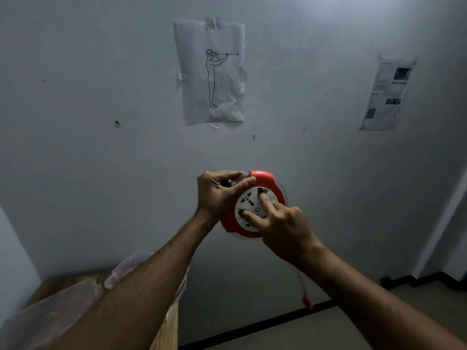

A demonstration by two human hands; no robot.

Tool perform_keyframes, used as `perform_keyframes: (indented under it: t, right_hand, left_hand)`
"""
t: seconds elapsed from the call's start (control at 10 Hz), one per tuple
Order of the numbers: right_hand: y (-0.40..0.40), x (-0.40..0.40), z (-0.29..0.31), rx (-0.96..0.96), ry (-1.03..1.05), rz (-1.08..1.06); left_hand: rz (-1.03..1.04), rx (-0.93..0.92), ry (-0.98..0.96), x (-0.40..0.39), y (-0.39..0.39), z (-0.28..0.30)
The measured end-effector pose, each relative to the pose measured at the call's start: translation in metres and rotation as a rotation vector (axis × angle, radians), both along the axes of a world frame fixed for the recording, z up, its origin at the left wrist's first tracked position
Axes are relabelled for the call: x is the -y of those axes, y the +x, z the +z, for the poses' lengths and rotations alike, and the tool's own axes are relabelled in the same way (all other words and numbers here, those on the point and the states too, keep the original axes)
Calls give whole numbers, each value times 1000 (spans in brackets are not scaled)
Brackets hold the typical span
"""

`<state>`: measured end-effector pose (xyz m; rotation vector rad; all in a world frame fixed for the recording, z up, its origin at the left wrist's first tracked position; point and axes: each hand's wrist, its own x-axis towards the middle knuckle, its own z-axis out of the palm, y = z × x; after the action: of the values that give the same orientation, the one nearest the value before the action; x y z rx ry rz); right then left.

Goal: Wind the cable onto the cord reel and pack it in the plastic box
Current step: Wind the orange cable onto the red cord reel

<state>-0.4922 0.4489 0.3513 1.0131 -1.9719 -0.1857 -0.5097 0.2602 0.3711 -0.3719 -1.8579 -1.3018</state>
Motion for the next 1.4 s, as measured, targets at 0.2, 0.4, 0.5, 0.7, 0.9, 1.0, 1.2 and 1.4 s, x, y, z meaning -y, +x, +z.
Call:
perform_keyframes:
  t: [0.2,0.4,0.5,0.7,0.9,1.0,1.2,1.4]
  right_hand:
    - [-12,8,-4,140,-395,60]
    - [7,33,8,400,-1035,10]
    - [12,51,10,879,-1508,-46]
    - [24,59,31,1792,-2373,364]
    - [32,47,34,1921,-2293,529]
    - [43,37,21,1625,-1889,372]
    - [22,6,-17,308,-376,4]
    - [8,-3,-16,261,-115,-97]
  left_hand:
    - [54,-9,67,-1,0,3]
    - [110,-47,167,-14,-2,8]
    - [140,-107,74,-17,-2,8]
    - [138,-133,-6,-15,0,-4]
    - [108,-115,40,-8,0,0]
    - [110,-104,50,-6,-1,2]
    - [84,-69,22,0,-1,3]
    - [51,-46,17,-2,-3,1]
